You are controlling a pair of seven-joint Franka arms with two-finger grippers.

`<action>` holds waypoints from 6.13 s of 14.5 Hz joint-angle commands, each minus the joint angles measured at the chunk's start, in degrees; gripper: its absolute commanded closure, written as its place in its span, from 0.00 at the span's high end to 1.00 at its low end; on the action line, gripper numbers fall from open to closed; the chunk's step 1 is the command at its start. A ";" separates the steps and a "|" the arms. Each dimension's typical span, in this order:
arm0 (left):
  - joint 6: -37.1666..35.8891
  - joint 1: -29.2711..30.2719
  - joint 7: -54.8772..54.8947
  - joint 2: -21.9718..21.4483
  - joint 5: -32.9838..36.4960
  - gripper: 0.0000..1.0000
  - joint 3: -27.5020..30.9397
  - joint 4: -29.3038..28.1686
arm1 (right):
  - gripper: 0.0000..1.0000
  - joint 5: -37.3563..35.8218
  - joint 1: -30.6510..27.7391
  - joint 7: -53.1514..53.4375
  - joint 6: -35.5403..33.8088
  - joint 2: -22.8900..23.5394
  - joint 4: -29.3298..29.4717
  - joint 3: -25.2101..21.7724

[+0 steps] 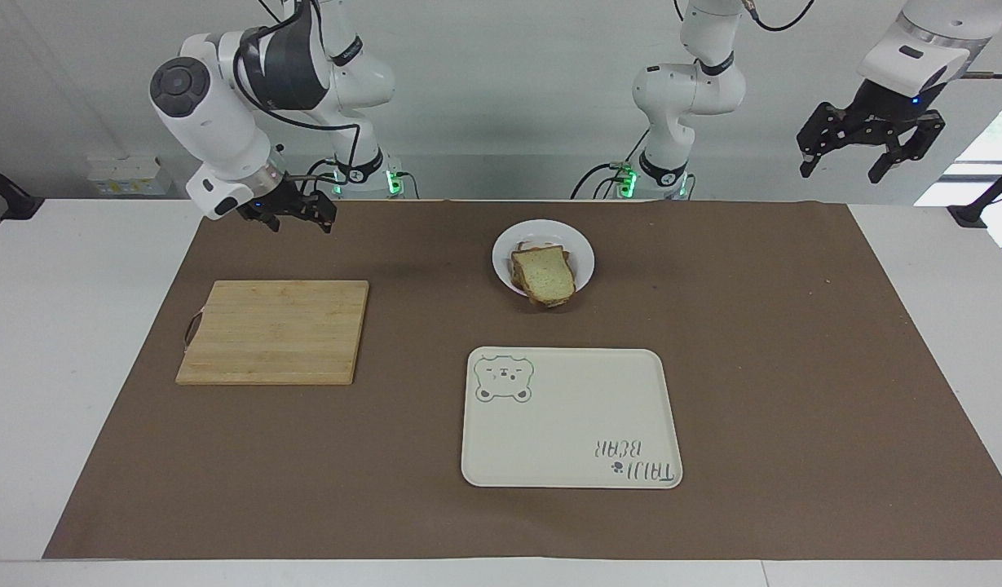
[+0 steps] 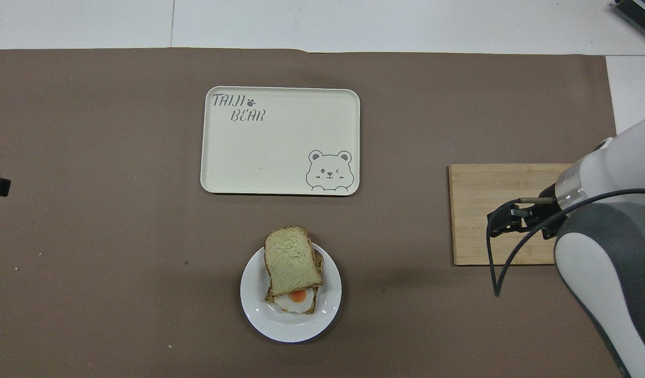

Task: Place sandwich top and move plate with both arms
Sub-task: 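Withdraw the right gripper to rest while the left gripper reaches in, then move the left gripper to the plate rim nearest the robot, then push the plate with the left gripper onto the bear tray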

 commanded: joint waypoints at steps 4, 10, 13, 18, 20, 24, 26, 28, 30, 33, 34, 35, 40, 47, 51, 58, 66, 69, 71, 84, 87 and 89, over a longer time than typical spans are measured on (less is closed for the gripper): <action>-2.17 -1.66 -0.84 -0.48 -0.38 1.00 -0.17 0.35 | 1.00 -2.40 -6.76 -6.79 4.33 -1.71 -2.19 0.69; 0.09 -1.74 -1.02 -5.22 -9.94 1.00 -1.14 -8.08 | 1.00 -2.32 -10.82 -9.01 7.07 3.65 6.74 0.86; 5.27 -1.74 -0.93 -6.10 -16.53 1.00 -1.23 -15.53 | 1.00 -2.49 -10.11 -8.74 6.98 4.71 11.34 1.30; 20.20 -2.79 2.49 -8.03 -30.24 1.00 -1.40 -35.56 | 1.00 -3.28 -9.41 -8.74 5.22 4.36 17.14 1.74; 26.36 -4.46 3.28 -8.22 -34.73 1.00 -1.40 -42.07 | 1.00 -4.68 -8.97 -8.83 4.09 4.36 19.25 1.83; 31.66 -4.30 18.27 -6.73 -46.58 1.00 -1.23 -53.42 | 1.00 -6.10 -6.95 -9.01 -0.57 4.27 24.69 1.83; 35.59 -4.29 23.13 -6.63 -51.69 1.00 -1.23 -58.86 | 1.00 -6.09 -6.77 -9.09 -1.11 4.01 25.41 2.35; 37.90 -4.82 26.91 -6.37 -57.04 1.00 -1.23 -62.83 | 1.00 -5.39 -6.86 -9.09 -0.67 2.53 24.45 4.02; 40.26 -5.43 32.01 -5.49 -62.58 1.00 -1.31 -65.65 | 1.00 -5.39 -6.51 -8.75 -0.76 1.47 22.25 5.07; 41.94 -6.84 33.43 -5.84 -64.45 0.81 -1.40 -68.37 | 1.00 -5.13 -6.51 -8.74 -1.71 1.11 21.01 5.26; 42.64 -7.54 34.13 -6.02 -65.85 0.79 -1.40 -68.90 | 1.00 -5.21 -7.03 -8.83 -1.81 1.20 21.10 5.08; 43.60 -9.20 34.57 -5.67 -67.60 0.78 -1.31 -69.43 | 1.00 -5.04 -7.30 -8.48 -1.90 1.28 21.10 5.08; 45.64 -10.79 40.73 -5.40 -73.24 0.70 -1.31 -72.68 | 1.00 -5.13 -6.16 -1.27 -2.96 -0.20 18.13 6.04; 47.13 -13.07 40.73 -4.26 -76.93 0.33 -1.31 -73.92 | 1.00 -5.13 -6.07 -0.65 -1.20 -1.27 16.44 6.14; 47.92 -14.75 40.73 -3.64 -80.27 0.34 -1.40 -74.18 | 1.00 -3.38 -6.33 -1.18 -2.94 -0.74 17.32 5.87; 47.75 -15.54 40.20 -4.26 -82.65 0.00 -1.31 -75.42 | 1.00 -3.19 -6.16 -3.82 -3.65 -1.26 16.88 5.70; 37.73 -7.02 40.46 2.57 -81.43 0.00 -0.87 -61.48 | 1.00 -4.34 -6.07 -3.91 -4.18 -1.53 16.62 6.14; 38.43 -6.67 39.94 8.82 -79.66 0.00 -0.79 -51.10 | 1.00 -4.34 -6.07 -3.91 -4.80 -1.53 16.71 6.14; 37.90 -5.97 37.41 13.03 -78.36 0.00 -0.70 -44.43 | 1.00 -4.42 -6.24 -3.56 -5.76 0.31 19.33 6.14; 38.87 -3.94 25.18 34.06 -68.68 0.00 -2.63 -16.53 | 1.00 -3.19 -6.68 -3.56 -6.64 1.02 19.96 5.96; 38.96 -4.12 23.94 34.06 -65.69 0.00 -2.63 -16.44 | 1.00 -3.28 -6.68 -3.56 -6.73 0.93 19.96 5.96; 40.00 -4.47 23.16 33.97 -64.38 0.00 -2.54 -16.53 | 1.00 -3.19 -6.77 -3.56 -6.64 1.02 19.96 5.96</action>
